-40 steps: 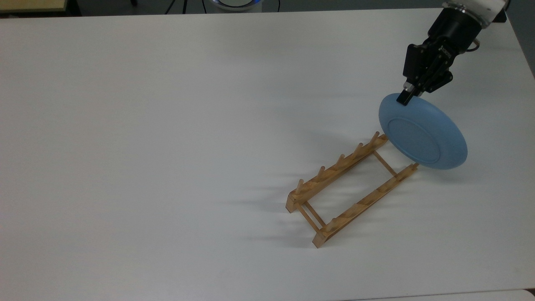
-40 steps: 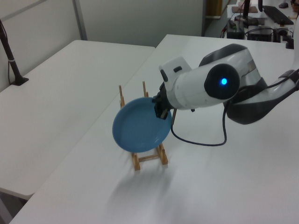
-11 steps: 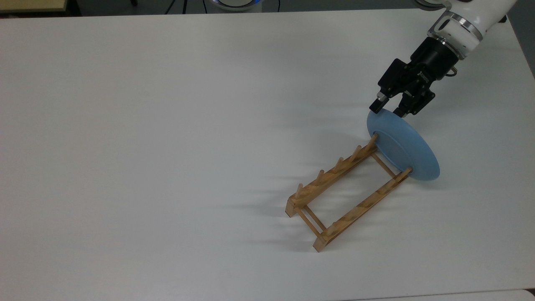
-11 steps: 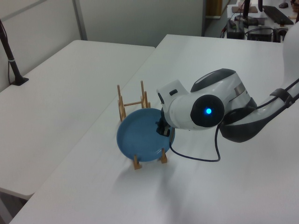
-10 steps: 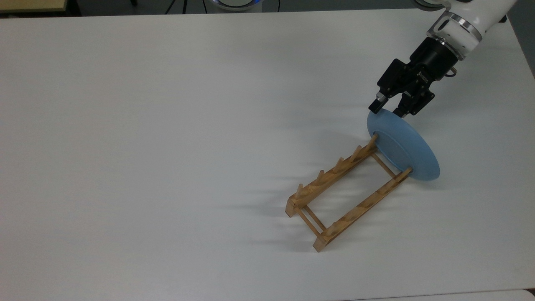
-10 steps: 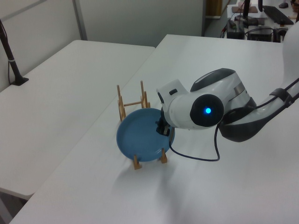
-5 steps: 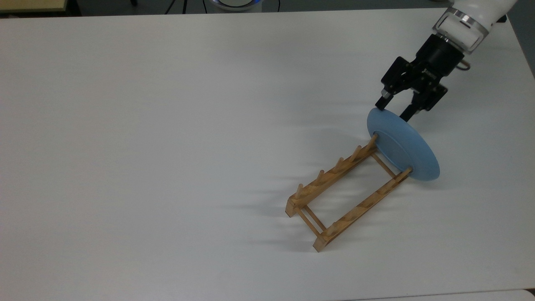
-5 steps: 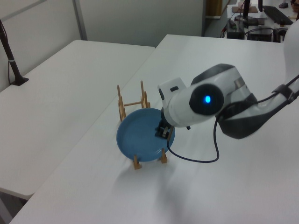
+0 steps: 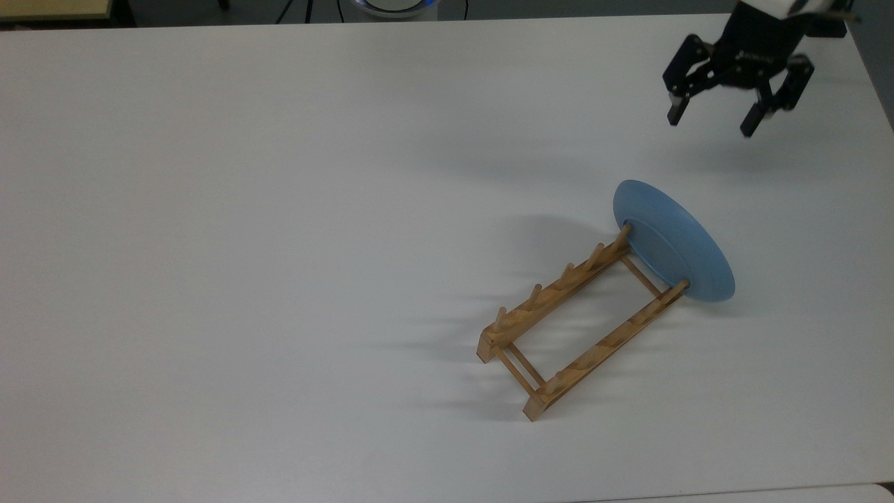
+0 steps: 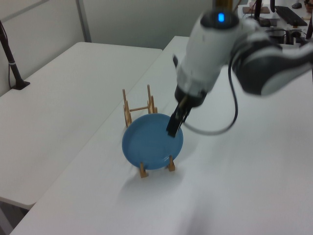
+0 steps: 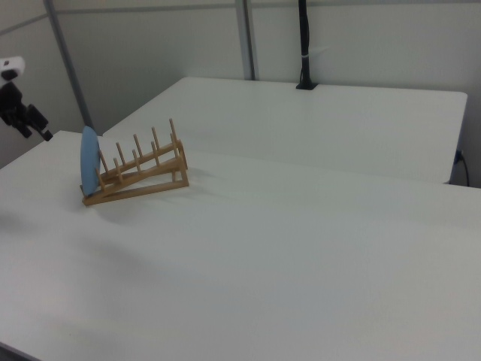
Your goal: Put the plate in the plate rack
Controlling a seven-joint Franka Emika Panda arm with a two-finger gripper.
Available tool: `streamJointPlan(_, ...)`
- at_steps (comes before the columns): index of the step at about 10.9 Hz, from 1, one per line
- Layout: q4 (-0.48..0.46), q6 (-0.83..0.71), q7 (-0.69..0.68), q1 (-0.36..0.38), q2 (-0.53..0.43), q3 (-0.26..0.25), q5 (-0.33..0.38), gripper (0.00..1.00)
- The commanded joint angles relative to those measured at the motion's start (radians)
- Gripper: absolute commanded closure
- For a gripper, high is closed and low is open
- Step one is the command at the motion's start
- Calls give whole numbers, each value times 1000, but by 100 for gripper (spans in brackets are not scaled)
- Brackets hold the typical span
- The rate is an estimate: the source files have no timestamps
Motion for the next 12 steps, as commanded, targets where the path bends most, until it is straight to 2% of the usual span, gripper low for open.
streamJointPlan(1,-87,-185,-243,-155,-185,14,210,0)
streamJointPlan(2,-124,-242,-342,-220,-240,14,257,0)
streamJointPlan(6,-268,-288,-602,-522,-405,11,313,0)
streamJointPlan(7,-277,-335,-654,-571,-423,3,333,0)
streamJointPlan(9,-274,-370,-668,-668,-425,0,336,0)
streamJointPlan(10,-273,-364,-670,-699,-419,0,335,0)
streamJointPlan(12,-268,-364,-662,-710,-425,-6,326,0)
